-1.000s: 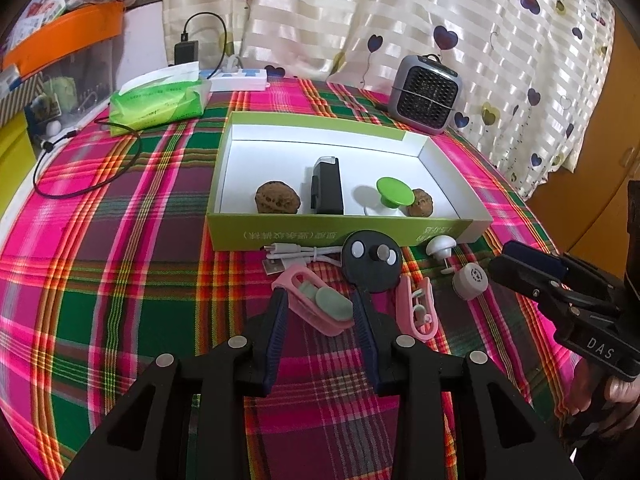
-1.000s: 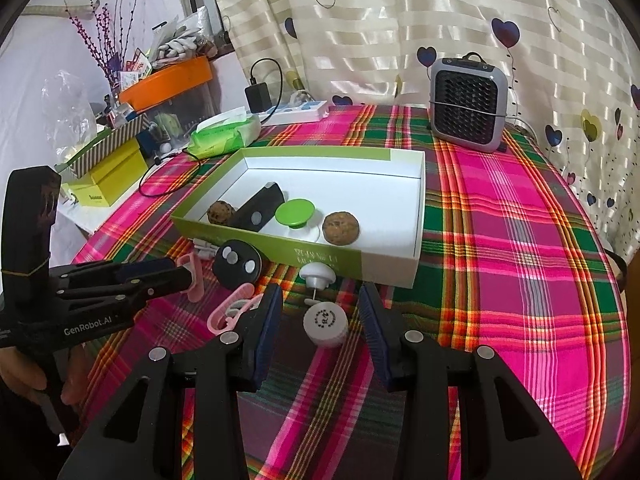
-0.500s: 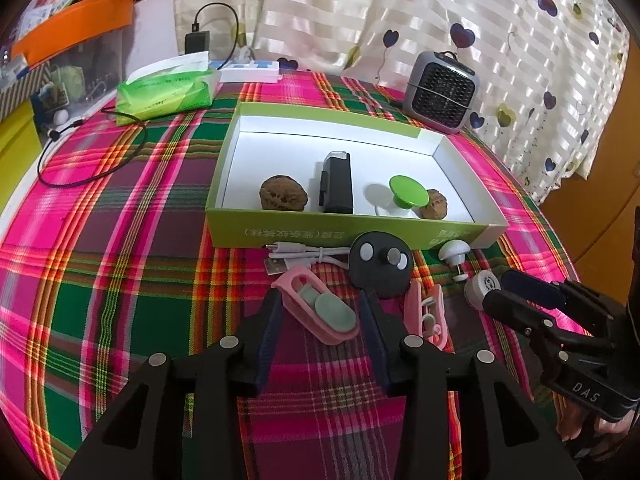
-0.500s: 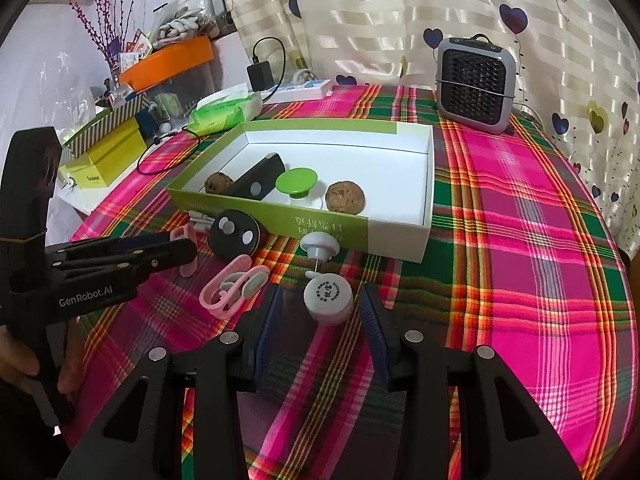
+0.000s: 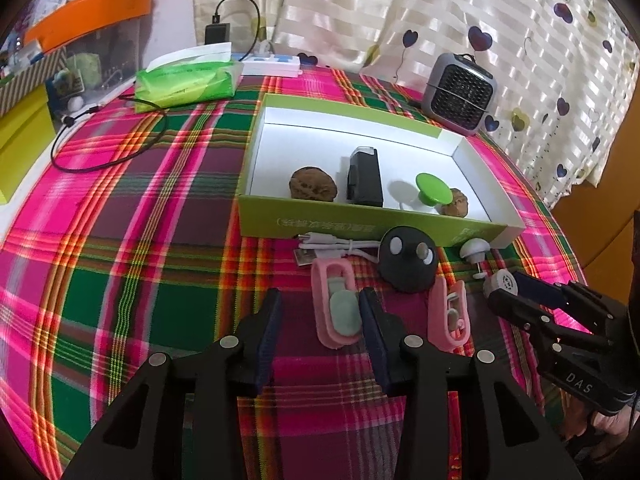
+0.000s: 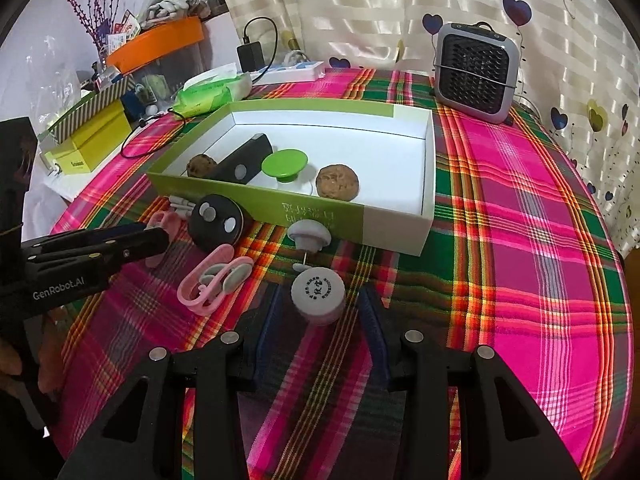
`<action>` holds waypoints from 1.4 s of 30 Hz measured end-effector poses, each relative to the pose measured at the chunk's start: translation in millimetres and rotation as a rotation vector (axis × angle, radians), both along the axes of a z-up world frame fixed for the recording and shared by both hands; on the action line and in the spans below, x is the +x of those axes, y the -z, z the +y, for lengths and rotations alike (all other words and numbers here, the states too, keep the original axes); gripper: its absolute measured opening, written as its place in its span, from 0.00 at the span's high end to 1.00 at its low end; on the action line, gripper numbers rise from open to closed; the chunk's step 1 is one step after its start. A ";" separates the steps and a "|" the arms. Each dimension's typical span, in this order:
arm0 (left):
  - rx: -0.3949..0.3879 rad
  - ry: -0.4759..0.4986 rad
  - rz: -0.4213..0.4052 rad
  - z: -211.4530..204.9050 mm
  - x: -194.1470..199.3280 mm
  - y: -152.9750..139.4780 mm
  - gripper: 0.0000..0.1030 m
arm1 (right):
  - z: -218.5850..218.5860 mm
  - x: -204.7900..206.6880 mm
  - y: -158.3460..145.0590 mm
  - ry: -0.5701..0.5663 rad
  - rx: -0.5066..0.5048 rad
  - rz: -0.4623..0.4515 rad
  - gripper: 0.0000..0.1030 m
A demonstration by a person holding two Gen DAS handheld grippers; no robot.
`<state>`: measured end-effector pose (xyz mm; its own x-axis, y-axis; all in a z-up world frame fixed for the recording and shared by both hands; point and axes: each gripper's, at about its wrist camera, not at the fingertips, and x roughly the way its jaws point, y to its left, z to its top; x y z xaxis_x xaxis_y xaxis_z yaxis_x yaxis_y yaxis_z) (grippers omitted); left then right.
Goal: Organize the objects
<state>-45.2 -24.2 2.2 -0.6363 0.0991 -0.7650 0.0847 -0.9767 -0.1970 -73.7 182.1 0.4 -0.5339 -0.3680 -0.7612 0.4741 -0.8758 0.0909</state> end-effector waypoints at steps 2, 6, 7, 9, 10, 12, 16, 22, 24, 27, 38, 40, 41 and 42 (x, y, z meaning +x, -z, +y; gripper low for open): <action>-0.003 0.004 0.001 0.3 -0.7 -0.1 0.63 | -0.7 0.1 0.3 -0.003 0.003 -0.001 0.68; -0.025 0.019 0.008 4.3 -3.0 -0.2 0.66 | -1.6 0.2 0.5 -0.002 0.007 0.001 0.72; -0.033 0.019 0.008 5.1 -3.8 -0.4 0.70 | -1.7 0.2 0.5 -0.002 0.006 0.001 0.72; -0.039 0.020 0.008 5.5 -4.8 -0.1 0.74 | -1.5 0.1 0.7 0.000 0.003 0.000 0.72; -0.044 0.019 0.009 5.4 -5.2 -0.3 0.77 | -1.4 -0.2 0.6 0.001 0.002 0.000 0.72; -0.048 0.020 0.009 5.5 -5.2 -0.3 0.81 | -0.7 -0.5 0.1 0.003 -0.003 0.002 0.72; -0.046 0.027 0.007 6.5 -4.4 -0.7 0.84 | 0.4 0.8 -1.3 0.003 -0.007 0.011 0.72; -0.043 0.032 0.016 7.3 -2.3 -2.9 0.84 | 2.2 3.5 -4.3 0.001 -0.028 0.025 0.72; -0.043 0.035 0.025 8.0 -0.5 -5.5 0.85 | 1.5 4.8 -5.7 -0.002 -0.032 0.029 0.72; -0.041 0.043 0.041 9.4 2.2 -10.5 0.85 | 0.0 8.4 -9.9 -0.010 -0.038 0.043 0.72; -0.043 0.077 0.090 15.4 9.2 -26.1 0.85 | -7.4 18.1 -25.3 -0.032 -0.047 0.091 0.72; -0.044 0.081 0.096 15.9 9.5 -27.9 0.85 | -7.8 18.1 -26.4 -0.033 -0.048 0.095 0.72; -0.044 0.083 0.099 16.1 9.7 -28.9 0.85 | -7.9 18.2 -27.4 -0.034 -0.049 0.098 0.72; -0.045 0.085 0.102 16.2 9.7 -30.0 0.85 | -8.1 18.2 -28.5 -0.034 -0.051 0.102 0.72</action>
<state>-35.5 -8.0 32.1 -0.7017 0.1233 -0.7017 -0.0168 -0.9875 -0.1567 -55.5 174.0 28.9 -0.5941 -0.4237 -0.6837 0.5121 -0.8547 0.0846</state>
